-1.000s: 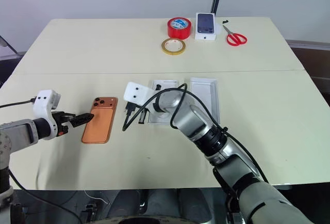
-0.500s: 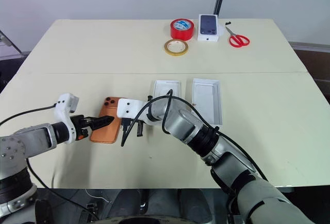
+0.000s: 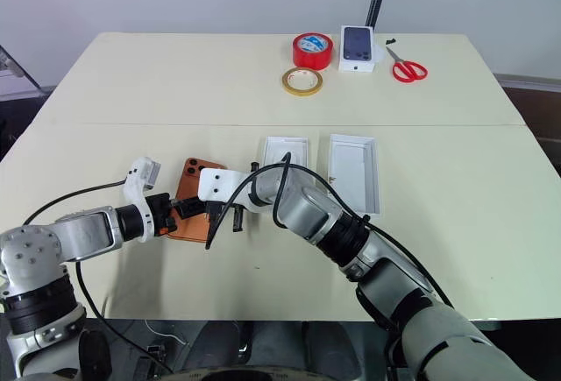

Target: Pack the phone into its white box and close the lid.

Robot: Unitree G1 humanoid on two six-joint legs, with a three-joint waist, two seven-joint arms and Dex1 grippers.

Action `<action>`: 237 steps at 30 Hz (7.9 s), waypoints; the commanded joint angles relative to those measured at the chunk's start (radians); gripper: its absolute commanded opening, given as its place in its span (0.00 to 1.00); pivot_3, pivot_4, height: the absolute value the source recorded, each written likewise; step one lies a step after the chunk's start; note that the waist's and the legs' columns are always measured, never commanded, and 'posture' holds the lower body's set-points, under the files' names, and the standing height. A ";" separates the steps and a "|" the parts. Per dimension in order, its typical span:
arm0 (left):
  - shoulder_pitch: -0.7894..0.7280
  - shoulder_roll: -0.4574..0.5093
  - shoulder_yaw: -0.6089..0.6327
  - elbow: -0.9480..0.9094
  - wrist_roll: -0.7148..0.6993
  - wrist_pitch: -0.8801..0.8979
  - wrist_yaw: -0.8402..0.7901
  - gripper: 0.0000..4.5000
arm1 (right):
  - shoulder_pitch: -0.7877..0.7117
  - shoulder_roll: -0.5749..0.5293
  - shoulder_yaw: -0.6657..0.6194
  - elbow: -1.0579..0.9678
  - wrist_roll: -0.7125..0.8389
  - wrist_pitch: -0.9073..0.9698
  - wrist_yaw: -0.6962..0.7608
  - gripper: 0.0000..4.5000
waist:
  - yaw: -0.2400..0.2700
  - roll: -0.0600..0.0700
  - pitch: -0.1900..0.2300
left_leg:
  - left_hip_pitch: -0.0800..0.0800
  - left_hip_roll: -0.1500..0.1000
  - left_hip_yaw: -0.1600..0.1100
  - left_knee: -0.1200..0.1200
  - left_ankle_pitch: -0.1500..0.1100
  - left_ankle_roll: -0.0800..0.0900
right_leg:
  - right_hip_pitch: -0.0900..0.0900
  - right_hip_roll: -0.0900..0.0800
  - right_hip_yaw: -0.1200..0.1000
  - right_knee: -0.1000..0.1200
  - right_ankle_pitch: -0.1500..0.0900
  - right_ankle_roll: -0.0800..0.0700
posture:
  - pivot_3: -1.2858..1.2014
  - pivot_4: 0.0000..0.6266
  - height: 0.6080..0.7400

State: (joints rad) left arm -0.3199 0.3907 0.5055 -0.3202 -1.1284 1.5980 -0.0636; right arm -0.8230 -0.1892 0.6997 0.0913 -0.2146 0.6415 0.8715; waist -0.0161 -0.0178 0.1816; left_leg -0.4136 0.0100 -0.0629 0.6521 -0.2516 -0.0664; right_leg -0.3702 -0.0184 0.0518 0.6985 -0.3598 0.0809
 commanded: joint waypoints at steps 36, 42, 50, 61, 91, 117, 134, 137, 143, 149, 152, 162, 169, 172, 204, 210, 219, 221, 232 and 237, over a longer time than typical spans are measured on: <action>0.030 0.101 0.031 0.209 -0.766 -0.412 0.501 0.01 | 0.054 -0.169 -0.333 -0.400 0.119 0.119 0.010 0.00 | 0.006 -0.004 0.000 | -0.002 0.001 -0.002 -0.002 0.001 -0.002 | -0.003 0.000 0.000 -0.001 0.000 0.000 | 0.52 0.24 1.00; -0.112 0.026 -0.174 0.205 -0.779 -0.583 0.603 0.01 | 0.208 -0.342 -0.573 -0.507 0.284 0.135 0.091 0.00 | 0.019 -0.004 0.000 | -0.004 -0.001 -0.003 -0.002 0.001 -0.002 | -0.001 -0.002 -0.001 -0.004 0.000 0.000 | 0.52 0.24 1.00; -0.244 -0.150 -0.360 0.352 -0.584 -0.636 0.549 0.01 | 0.394 -0.505 -0.723 -0.554 0.366 0.158 0.063 0.00 | 0.000 -0.004 0.000 | -0.005 0.001 -0.001 0.000 0.001 -0.001 | -0.001 0.002 0.000 -0.006 0.000 0.000 | 0.52 0.24 1.00; -0.275 -0.227 -0.403 0.438 -0.469 -0.579 0.475 0.01 | 0.442 -0.556 -0.747 -0.549 0.399 0.148 -0.025 0.00 | 0.008 -0.004 0.000 | -0.005 0.002 0.000 0.001 0.002 -0.002 | 0.000 0.004 0.000 -0.005 0.000 0.000 | 0.52 0.24 1.00; -0.264 0.229 -0.399 0.132 -0.208 -0.370 0.182 0.79 | 0.316 -0.553 -0.565 -0.461 0.339 0.126 -0.096 0.00 | 0.002 -0.003 0.001 | -0.004 0.002 0.000 0.000 0.003 -0.004 | -0.001 0.004 0.001 -0.005 0.000 0.000 | 0.52 0.24 1.00; -0.422 -0.028 -0.891 0.288 0.552 -0.516 -0.354 0.01 | 0.214 -0.487 -0.257 -0.348 0.093 0.152 -0.102 0.00 | 0.015 -0.003 0.001 | -0.006 0.000 -0.002 0.001 0.001 -0.001 | 0.000 0.003 0.000 -0.005 0.000 0.000 | 0.52 0.24 1.00; -0.492 -0.312 -0.939 0.434 0.702 -0.516 -0.494 0.01 | 0.482 -0.707 -0.468 -0.524 0.117 0.216 -0.039 0.00 | 0.026 -0.002 0.000 | -0.006 -0.002 -0.004 0.005 -0.001 0.003 | 0.005 0.003 -0.002 -0.008 0.000 0.000 | 0.52 0.24 1.00; -0.488 -0.320 -0.929 0.427 0.711 -0.505 -0.499 0.01 | 0.497 -0.719 -0.493 -0.525 0.121 0.208 -0.033 0.00 | 0.027 -0.002 0.000 | -0.006 -0.002 -0.004 0.005 -0.001 0.003 | 0.005 0.003 -0.002 -0.008 0.000 0.000 | 0.52 0.24 1.00; -0.480 -0.279 -0.880 0.416 0.724 -0.499 -0.500 0.00 | 0.513 -0.749 -0.580 -0.548 0.182 0.231 0.007 0.06 | 0.026 -0.002 0.000 | -0.006 -0.001 -0.004 0.005 -0.001 0.003 | 0.005 0.003 -0.002 -0.008 0.000 0.000 | 0.52 0.24 1.00; -0.415 -0.136 -0.779 0.307 0.743 -0.577 -0.507 0.00 | 0.541 -0.801 -0.761 -0.627 0.321 0.366 0.072 0.64 | 0.009 -0.001 0.001 | -0.005 0.001 -0.004 0.004 -0.001 0.003 | 0.005 0.004 -0.002 -0.008 0.000 0.000 | 0.52 0.24 1.00; -0.317 -0.058 -0.756 0.199 0.777 -0.784 -0.551 0.00 | 0.521 -0.792 -0.808 -0.628 0.378 0.463 0.061 0.86 | 0.004 -0.001 0.000 | -0.004 0.001 -0.004 0.002 -0.001 0.003 | 0.005 0.003 -0.001 -0.008 0.000 0.000 | 0.52 0.24 1.00; -0.062 0.195 -0.751 -0.019 0.791 -1.197 -0.881 0.00 | 0.384 -0.694 -0.739 -0.447 0.419 0.681 -0.105 0.86 | 0.006 0.000 0.001 | -0.001 0.000 0.000 -0.001 -0.001 0.003 | 0.007 0.001 0.000 -0.009 0.000 0.000 | 0.52 0.24 1.00; -0.018 0.220 -0.733 -0.055 0.776 -1.225 -0.933 0.00 | 0.305 -0.610 -0.701 -0.345 0.428 0.767 -0.210 0.68 | 0.004 0.001 0.001 | -0.001 0.001 0.000 -0.001 -0.001 0.003 | 0.006 0.003 0.000 -0.009 0.000 0.000 | 0.52 0.24 1.00; -0.011 0.216 -0.729 -0.056 0.779 -1.228 -0.929 0.00 | 0.291 -0.594 -0.703 -0.344 0.443 0.797 -0.237 0.34 | 0.003 0.001 0.001 | -0.001 0.001 0.000 -0.001 -0.001 0.003 | 0.006 0.003 0.000 -0.009 0.000 0.000 | 0.52 0.24 1.00; -0.095 0.105 -0.630 0.187 0.813 -1.273 -0.802 0.00 | 0.350 -0.092 -0.849 -0.368 2.187 0.414 -1.642 0.00 | -0.001 0.003 0.002 | -0.009 0.004 0.001 0.002 -0.002 0.005 | -0.003 0.005 0.000 -0.004 0.000 0.000 | 0.52 0.24 1.00; -0.142 0.007 -0.720 0.237 0.865 -1.275 -0.786 0.00 | 0.345 -0.255 -0.887 -0.319 2.187 0.488 -1.590 0.40 | 0.000 0.003 0.002 | -0.010 0.003 0.001 0.004 -0.002 0.005 | -0.003 0.006 0.000 -0.004 0.000 0.000 | 0.52 0.24 1.00; -0.237 -0.152 -0.820 0.324 0.904 -1.265 -0.775 0.00 | 0.207 -0.797 -0.812 -0.295 2.001 0.645 -1.293 0.83 | 0.002 0.006 0.003 | -0.011 0.004 0.002 0.005 -0.003 0.006 | -0.002 0.007 0.001 -0.006 0.000 0.000 | 0.52 0.24 1.00; -0.246 -0.172 -0.841 0.336 0.915 -1.268 -0.778 0.00 | 0.215 -0.867 -0.787 -0.329 1.826 0.648 -1.183 0.72 | 0.003 0.006 0.002 | -0.011 0.005 0.002 0.004 -0.003 0.007 | -0.003 0.007 0.001 -0.006 0.000 0.000 | 0.52 0.24 1.00; -0.264 -0.191 -0.784 0.310 0.899 -1.208 -0.730 0.00 | 0.266 -0.986 -0.543 -0.533 1.130 0.453 -0.745 0.01 | 0.005 0.007 0.002 | -0.011 0.004 0.001 0.005 -0.003 0.007 | -0.003 0.006 0.001 -0.006 0.000 0.000 | 0.52 0.24 1.00; -0.263 -0.102 -0.729 0.299 0.928 -1.144 -0.691 0.00 | 0.301 -0.973 -0.475 -0.537 0.922 0.373 -0.629 0.01 | 0.002 0.007 0.002 | -0.011 0.004 0.001 0.006 -0.003 0.007 | -0.003 0.006 0.001 -0.005 0.000 0.000 | 0.52 0.24 1.00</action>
State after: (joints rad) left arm -0.5647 0.2805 -0.2504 0.0181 -0.2062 0.4396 -0.7663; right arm -0.5085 -1.1602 0.2365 -0.4276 0.7652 1.0506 0.2150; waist -0.0145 -0.0108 0.1837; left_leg -0.4244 0.0142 -0.0618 0.6579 -0.2547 -0.0596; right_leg -0.3739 -0.0120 0.0528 0.6936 -0.3596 0.0808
